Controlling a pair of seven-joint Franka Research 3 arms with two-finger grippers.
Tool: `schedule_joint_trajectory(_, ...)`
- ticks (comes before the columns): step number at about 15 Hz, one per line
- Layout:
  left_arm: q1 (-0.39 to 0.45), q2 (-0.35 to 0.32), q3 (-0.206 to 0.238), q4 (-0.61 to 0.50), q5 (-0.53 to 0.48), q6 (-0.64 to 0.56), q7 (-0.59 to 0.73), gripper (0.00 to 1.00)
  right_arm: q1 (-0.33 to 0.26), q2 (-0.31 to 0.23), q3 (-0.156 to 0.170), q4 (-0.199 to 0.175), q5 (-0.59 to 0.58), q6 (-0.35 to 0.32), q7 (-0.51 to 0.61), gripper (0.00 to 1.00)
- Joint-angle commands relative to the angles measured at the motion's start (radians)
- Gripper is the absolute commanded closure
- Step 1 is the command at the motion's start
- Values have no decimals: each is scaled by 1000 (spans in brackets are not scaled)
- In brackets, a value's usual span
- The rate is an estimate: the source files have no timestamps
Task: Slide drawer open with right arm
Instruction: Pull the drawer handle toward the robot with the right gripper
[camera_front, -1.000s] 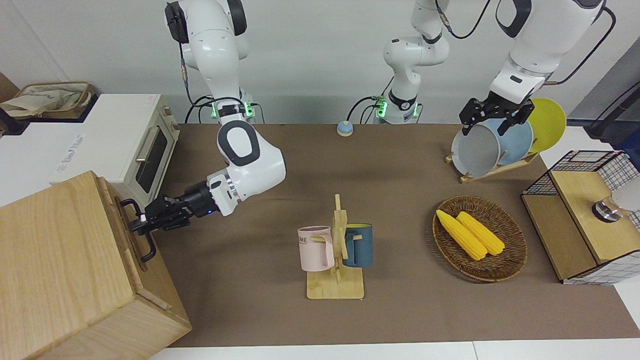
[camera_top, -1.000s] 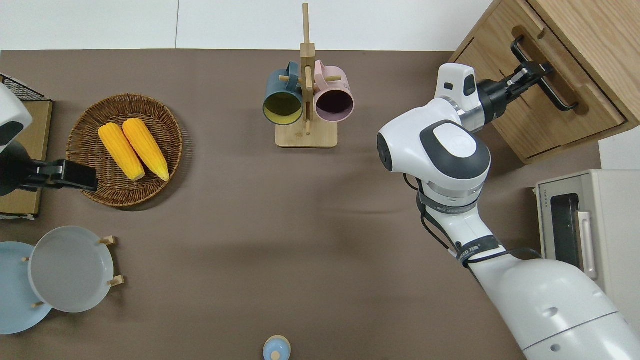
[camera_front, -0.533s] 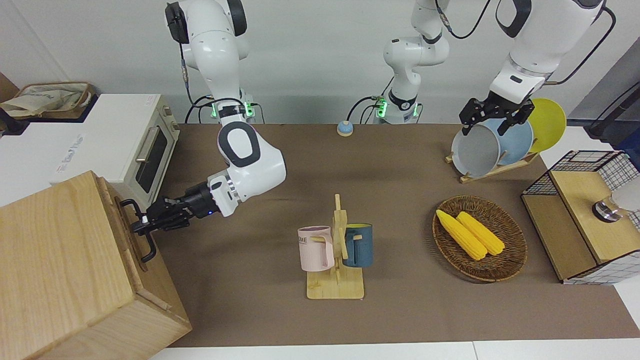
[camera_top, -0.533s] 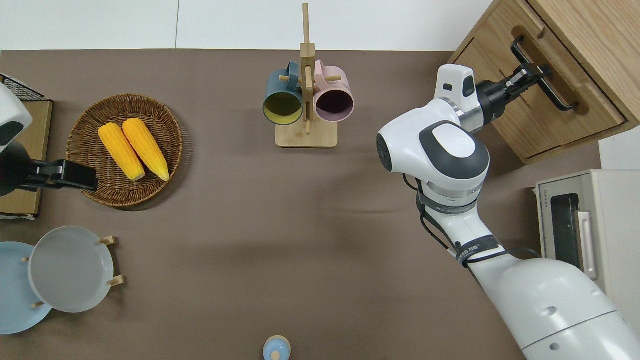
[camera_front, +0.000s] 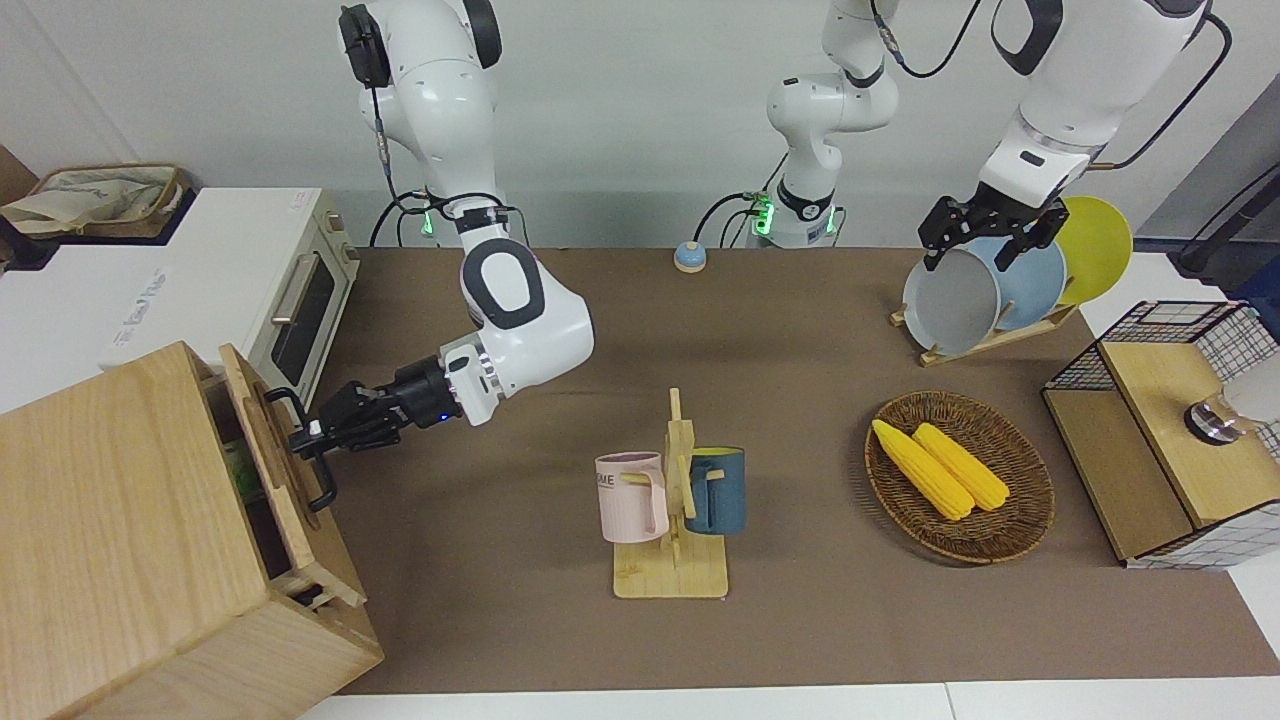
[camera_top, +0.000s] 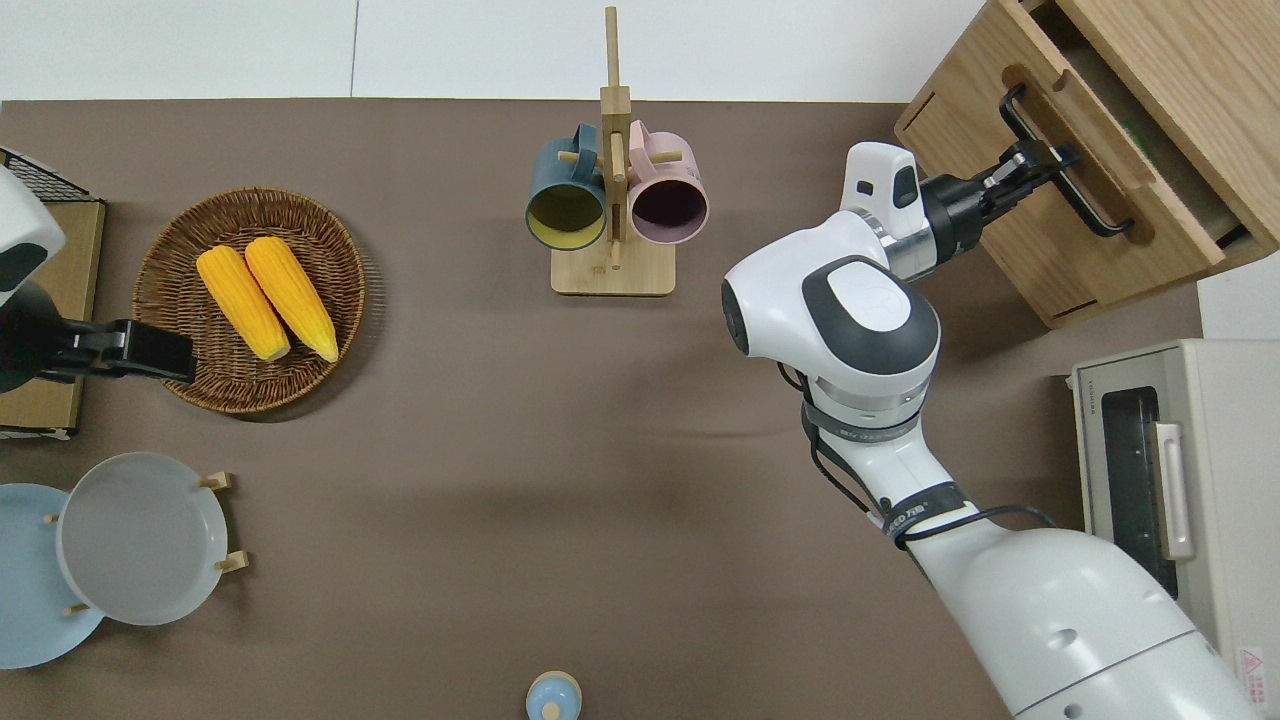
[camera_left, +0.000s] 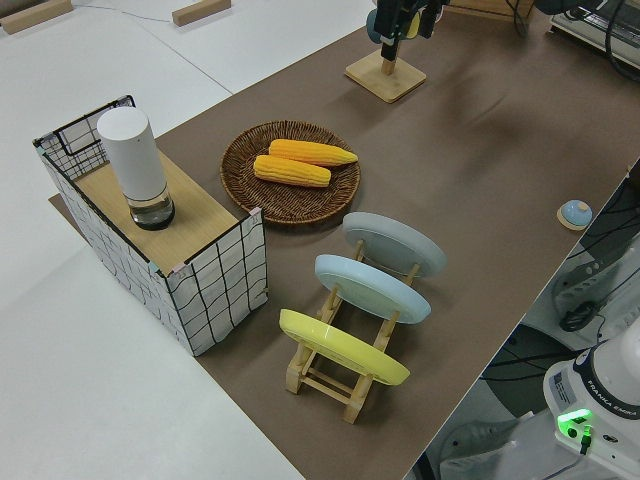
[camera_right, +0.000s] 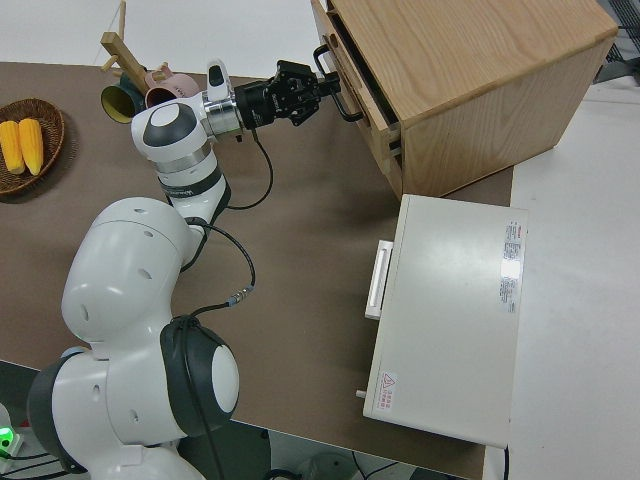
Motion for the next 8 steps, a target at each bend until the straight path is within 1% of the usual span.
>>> schedule_joint_trajectory(1, 5, 11, -7, 26, 17, -20, 10, 7, 65, -2, -2, 18, -6, -49, -55, 1000)
schedule_joint_trajectory(3, 5, 11, -7, 24, 17, -20, 10, 7, 85, -1, -2, 18, -1, -59, -57, 1000)
schedule_joint_trajectory(5, 5, 11, -7, 24, 17, -20, 10, 7, 114, -1, -2, 18, -1, -95, -84, 1000)
schedule_joint_trajectory(8, 5, 11, -7, 26, 17, -20, 10, 7, 162, 12, -2, 18, 0, -140, -90, 1000)
